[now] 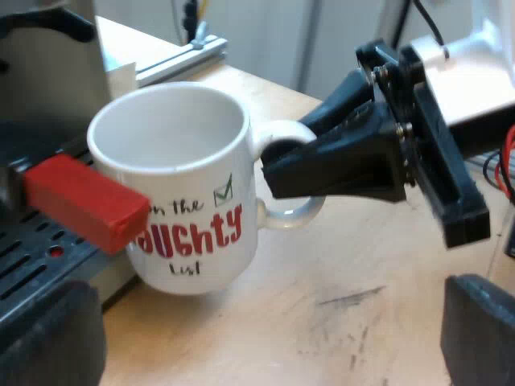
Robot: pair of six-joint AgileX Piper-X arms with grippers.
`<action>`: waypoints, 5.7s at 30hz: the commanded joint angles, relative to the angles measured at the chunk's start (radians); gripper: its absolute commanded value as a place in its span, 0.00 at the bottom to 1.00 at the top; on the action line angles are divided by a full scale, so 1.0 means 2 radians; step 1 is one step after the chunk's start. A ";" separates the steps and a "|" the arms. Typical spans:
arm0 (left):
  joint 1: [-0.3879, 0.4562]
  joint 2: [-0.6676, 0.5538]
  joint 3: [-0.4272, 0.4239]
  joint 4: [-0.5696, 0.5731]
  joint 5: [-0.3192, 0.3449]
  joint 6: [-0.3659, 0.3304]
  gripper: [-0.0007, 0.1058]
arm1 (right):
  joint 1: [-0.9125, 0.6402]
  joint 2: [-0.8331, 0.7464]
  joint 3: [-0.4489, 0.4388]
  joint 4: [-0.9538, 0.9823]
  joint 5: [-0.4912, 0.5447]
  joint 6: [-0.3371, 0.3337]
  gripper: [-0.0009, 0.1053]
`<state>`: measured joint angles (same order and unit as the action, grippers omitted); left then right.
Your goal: Remove mug from coffee machine
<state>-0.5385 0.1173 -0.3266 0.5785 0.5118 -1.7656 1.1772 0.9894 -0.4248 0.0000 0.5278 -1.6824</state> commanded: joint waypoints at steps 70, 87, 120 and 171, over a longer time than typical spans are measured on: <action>-0.011 0.001 -0.014 0.016 0.007 -0.005 0.81 | -0.228 -0.235 0.122 0.062 0.092 0.038 0.01; -0.011 0.001 -0.014 0.015 0.007 -0.005 0.81 | -0.375 -0.157 0.206 -0.137 -0.085 -0.033 0.01; -0.011 0.001 -0.004 0.010 -0.011 -0.005 0.81 | -0.397 0.183 0.200 -0.485 -0.120 -0.077 0.03; -0.011 0.001 -0.031 0.034 -0.052 -0.009 0.81 | -0.292 -0.213 -0.085 0.432 -0.105 -0.010 0.57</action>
<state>-0.5561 0.1173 -0.3746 0.6513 0.4192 -1.7739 0.5918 0.5722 -0.5846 0.8348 0.3263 -1.7039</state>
